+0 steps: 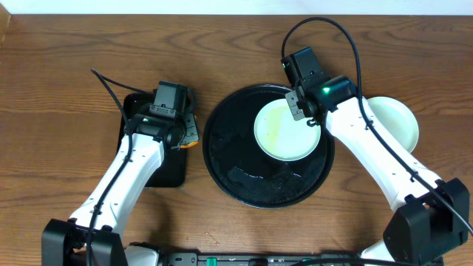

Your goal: Clean dirty plates on tray and stack at the side

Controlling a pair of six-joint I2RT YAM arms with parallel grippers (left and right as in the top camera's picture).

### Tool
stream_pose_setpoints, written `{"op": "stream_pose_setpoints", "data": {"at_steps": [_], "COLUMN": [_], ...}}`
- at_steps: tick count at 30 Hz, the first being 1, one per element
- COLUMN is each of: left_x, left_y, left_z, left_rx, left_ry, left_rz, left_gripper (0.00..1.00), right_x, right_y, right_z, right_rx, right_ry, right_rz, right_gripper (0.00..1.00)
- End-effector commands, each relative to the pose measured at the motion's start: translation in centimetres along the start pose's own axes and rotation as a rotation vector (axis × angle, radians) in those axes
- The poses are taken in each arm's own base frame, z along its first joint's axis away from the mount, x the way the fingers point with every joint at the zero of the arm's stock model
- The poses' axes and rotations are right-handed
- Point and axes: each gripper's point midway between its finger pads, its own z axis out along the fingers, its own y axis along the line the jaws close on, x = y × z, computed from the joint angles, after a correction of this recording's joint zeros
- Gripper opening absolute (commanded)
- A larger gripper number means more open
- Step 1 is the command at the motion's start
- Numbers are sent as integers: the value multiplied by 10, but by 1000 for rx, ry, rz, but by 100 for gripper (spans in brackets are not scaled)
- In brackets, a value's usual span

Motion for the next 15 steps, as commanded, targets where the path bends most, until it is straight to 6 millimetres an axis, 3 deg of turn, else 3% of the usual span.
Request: {"op": "stream_pose_setpoints", "data": {"at_steps": [1, 4, 12, 14, 15], "left_x": [4, 4, 4, 4, 4], "left_y": [6, 6, 6, 6, 6], "left_z": [3, 3, 3, 3, 3], "left_rx": [-20, -20, -20, -20, -20], "left_ry": [8, 8, 8, 8, 8], "left_rz": [9, 9, 9, 9, 9], "left_gripper": [8, 8, 8, 8, 8], "right_x": [-1, 1, 19, 24, 28], "right_y": [4, 6, -20, -26, -30], "right_z": [-5, -3, 6, 9, 11], "right_rx": [-90, -173, -315, -346, -355], "right_ry": [-4, 19, 124, 145, 155], "right_rz": [109, 182, 373, 410, 427], "right_gripper": [1, 3, 25, 56, 81]}}
